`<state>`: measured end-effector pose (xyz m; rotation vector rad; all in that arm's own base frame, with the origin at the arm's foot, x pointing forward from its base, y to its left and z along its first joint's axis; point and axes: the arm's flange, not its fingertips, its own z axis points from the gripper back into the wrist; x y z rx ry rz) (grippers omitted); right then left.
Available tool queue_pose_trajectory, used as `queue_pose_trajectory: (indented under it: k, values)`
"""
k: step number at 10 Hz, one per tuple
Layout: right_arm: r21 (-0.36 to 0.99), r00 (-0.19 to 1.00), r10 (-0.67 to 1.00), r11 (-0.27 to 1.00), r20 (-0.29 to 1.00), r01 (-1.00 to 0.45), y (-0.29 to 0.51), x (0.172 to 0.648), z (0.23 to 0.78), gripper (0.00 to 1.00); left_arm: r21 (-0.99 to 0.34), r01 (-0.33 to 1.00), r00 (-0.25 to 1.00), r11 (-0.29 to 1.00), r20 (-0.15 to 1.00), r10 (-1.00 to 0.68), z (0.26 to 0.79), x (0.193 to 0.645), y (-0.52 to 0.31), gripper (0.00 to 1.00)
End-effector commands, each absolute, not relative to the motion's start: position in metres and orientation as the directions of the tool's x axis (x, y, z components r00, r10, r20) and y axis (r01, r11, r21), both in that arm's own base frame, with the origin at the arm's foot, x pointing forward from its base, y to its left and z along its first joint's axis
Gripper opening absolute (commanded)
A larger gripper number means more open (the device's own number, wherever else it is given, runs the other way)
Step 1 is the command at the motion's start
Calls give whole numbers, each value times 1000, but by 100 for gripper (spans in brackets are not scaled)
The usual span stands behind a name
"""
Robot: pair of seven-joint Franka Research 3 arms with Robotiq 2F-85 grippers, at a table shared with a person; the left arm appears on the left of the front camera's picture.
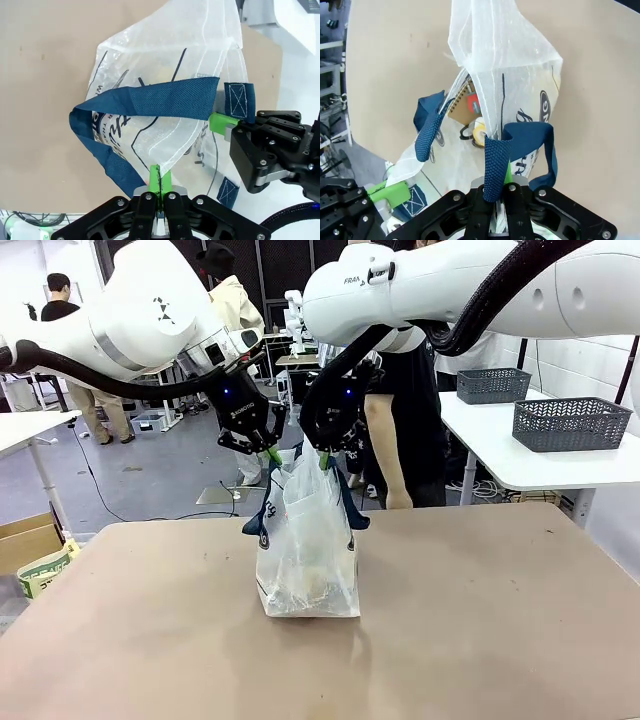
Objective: Transfer purchased items from the store into the shopping bag.
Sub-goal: Move the Reusable shopping bag to the right side of the table.
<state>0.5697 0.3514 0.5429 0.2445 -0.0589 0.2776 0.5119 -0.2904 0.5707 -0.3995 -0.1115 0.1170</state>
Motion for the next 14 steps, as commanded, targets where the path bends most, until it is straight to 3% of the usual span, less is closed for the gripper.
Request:
queue_pose_trajectory:
  k: [1, 7, 14]
  values:
    - [232, 959, 267, 931, 91, -282, 352, 568, 545, 0, -381, -83, 986, 921, 100, 130, 572, 511, -289, 0]
    - [368, 994, 105, 925, -14, -92, 343, 582, 540, 0, -467, -44, 984, 883, 133, 119, 565, 507, -289, 0]
    - [393, 999, 35, 919, -32, -20, 346, 583, 538, 0, -509, 46, 982, 859, 182, 55, 557, 508, -318, 0]
